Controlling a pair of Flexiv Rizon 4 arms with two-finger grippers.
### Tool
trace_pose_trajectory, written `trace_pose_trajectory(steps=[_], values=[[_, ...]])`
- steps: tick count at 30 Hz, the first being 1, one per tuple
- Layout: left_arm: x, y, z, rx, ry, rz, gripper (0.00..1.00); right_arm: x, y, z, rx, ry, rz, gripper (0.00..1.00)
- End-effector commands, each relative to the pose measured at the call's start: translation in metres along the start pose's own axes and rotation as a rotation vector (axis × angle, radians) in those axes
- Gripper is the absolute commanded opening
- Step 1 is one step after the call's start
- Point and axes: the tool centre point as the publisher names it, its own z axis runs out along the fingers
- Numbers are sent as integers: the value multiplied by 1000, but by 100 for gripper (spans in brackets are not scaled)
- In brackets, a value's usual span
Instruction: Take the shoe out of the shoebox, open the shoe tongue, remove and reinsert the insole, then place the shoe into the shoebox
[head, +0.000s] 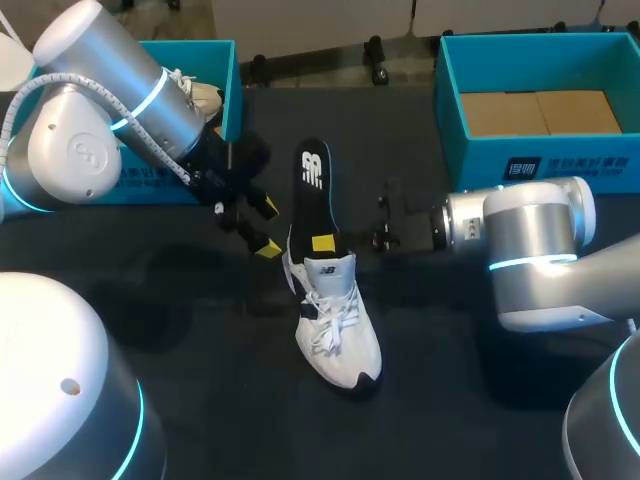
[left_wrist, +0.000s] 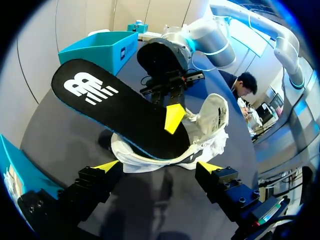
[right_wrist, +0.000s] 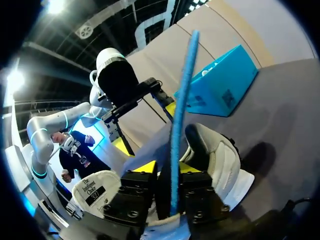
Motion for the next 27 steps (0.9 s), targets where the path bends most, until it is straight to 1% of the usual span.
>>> trace_pose_trajectory(steps=[1, 5, 8, 11, 14, 15, 16, 17, 19, 27], values=[[0, 0, 0, -1, 0, 0, 100, 4, 5, 1, 12, -10, -6, 34], [0, 0, 0, -1, 0, 0, 100, 4, 12, 1, 18, -8, -24, 36], [0, 0, 0, -1, 0, 0, 100, 1, 17, 1, 28, -2, -31, 36], [0, 0, 0, -1, 0, 0, 100, -2, 23, 2, 48, 4, -31, 37], [0, 0, 0, -1, 0, 0, 100, -5, 27, 2, 72, 17, -23, 29], [0, 0, 0, -1, 0, 0, 100, -6, 28, 2, 76, 19, -21, 22], [0, 0, 0, -1, 0, 0, 100, -6, 28, 2, 80, 22, -17, 8], [0, 0, 0, -1, 0, 0, 100, -6, 27, 2, 86, 27, -13, 0], [0, 0, 0, -1, 0, 0, 100, -6, 26, 1, 90, 29, -8, 0], [0, 0, 0, -1, 0, 0, 100, -7, 21, 4, 182, 122, 50, 0]])
